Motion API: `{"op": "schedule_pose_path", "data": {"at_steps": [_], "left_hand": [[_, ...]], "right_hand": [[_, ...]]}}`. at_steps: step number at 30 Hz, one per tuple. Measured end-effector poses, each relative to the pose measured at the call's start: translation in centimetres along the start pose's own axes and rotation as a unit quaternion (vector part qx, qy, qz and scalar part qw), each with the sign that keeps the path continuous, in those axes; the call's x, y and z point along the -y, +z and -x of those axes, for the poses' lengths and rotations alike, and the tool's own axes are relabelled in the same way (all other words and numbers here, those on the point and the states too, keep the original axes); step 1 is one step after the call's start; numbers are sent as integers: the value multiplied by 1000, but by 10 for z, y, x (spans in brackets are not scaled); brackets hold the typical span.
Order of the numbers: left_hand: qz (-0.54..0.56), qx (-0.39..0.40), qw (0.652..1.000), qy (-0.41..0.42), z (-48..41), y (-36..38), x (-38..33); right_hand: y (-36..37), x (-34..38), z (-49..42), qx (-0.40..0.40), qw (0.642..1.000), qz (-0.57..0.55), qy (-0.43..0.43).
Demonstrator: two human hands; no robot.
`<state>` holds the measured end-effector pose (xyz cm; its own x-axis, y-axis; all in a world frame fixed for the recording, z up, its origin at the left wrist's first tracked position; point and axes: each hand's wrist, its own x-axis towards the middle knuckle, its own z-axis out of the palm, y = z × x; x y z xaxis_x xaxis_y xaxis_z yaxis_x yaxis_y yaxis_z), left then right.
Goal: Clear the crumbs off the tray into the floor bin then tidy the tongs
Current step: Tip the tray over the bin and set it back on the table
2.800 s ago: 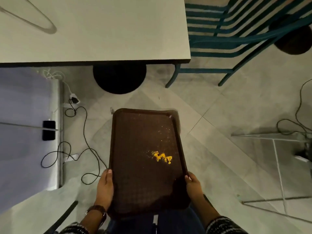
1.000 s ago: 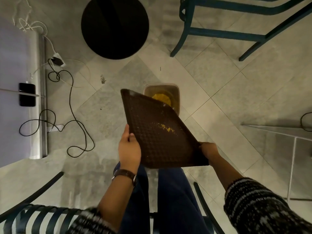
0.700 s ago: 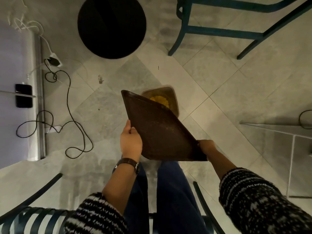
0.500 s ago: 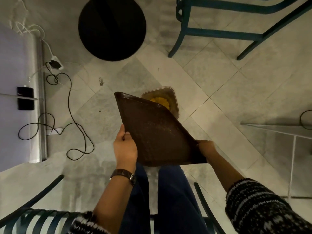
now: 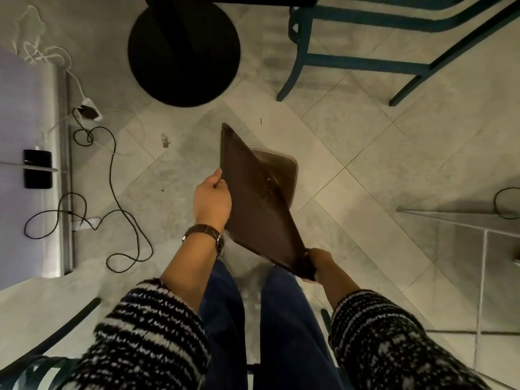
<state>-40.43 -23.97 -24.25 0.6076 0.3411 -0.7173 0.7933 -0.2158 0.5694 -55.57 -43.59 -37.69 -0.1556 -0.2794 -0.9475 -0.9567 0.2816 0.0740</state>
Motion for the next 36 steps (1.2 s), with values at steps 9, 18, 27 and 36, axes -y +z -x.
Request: {"op": "schedule_pose_path", "data": {"at_steps": [9,18,27,36], "left_hand": [[27,-34,999,-33,16,-11,18],[51,-12,996,-72,68,-54,-14],[-123,124,984,-18,191,-149,-95],[-133,175,969,111,265,-260,-153]], "right_hand": [[-14,6,5,-42,991,94,-88],[-50,3,101,-33,917,345,-197],[-151,-19,291,-7,948,154,-280],[-189,-31,480,65,905,21,-421]]}}
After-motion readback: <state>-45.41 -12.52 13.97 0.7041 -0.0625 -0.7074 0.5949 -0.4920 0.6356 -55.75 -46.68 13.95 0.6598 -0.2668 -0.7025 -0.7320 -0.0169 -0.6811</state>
